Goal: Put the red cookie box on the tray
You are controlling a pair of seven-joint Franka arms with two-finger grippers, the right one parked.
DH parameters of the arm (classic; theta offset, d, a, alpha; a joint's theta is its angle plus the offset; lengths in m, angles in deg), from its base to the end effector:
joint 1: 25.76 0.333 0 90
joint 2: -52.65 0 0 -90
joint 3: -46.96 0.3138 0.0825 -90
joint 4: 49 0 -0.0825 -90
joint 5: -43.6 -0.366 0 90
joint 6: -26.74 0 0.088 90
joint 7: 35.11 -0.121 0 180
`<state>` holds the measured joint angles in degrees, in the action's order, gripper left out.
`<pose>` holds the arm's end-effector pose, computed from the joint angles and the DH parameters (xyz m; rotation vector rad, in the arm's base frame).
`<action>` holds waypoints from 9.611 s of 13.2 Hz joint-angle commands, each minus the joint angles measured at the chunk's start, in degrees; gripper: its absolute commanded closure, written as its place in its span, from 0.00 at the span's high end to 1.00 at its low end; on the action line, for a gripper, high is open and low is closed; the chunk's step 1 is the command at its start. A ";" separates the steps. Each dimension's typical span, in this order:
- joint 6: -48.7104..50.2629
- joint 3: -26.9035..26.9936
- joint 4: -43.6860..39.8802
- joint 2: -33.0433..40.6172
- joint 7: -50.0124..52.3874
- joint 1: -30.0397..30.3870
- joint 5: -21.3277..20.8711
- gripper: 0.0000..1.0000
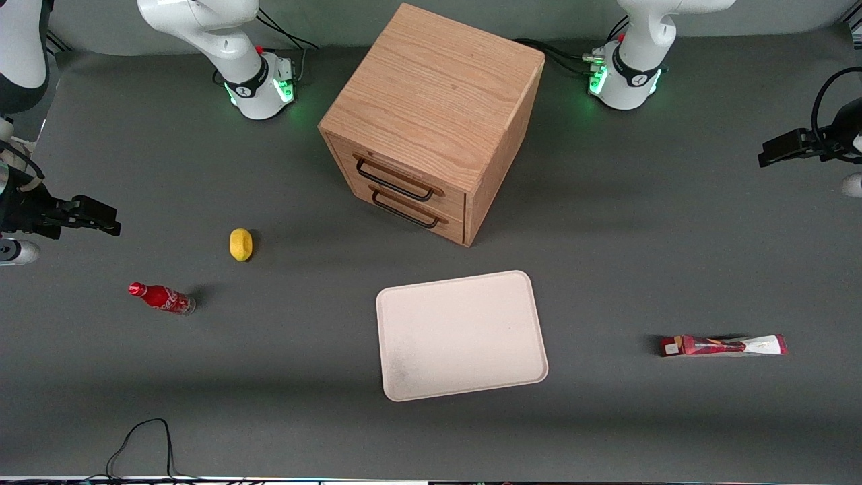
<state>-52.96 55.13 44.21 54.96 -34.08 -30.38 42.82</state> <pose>0.4988 0.0342 0.5906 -3.1204 -0.1255 0.3070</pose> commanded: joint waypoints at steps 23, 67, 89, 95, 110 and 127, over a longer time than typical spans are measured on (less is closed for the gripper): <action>-3.35 0.18 -1.70 -0.72 -2.34 -0.66 -1.34 1.00; -44.57 -1.31 -19.38 -50.74 -98.94 7.16 8.15 0.94; -20.97 -0.44 -33.59 -47.49 -98.67 7.78 8.86 0.00; -4.50 1.23 -45.05 -43.46 -93.85 8.13 8.51 0.00; -9.92 -3.06 -44.34 -41.76 -14.09 -16.03 4.29 0.00; -34.72 -8.43 -32.31 -53.81 26.47 -18.41 1.48 0.00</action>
<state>-85.41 46.57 9.11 -0.28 -11.52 -48.35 46.29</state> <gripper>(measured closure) 0.956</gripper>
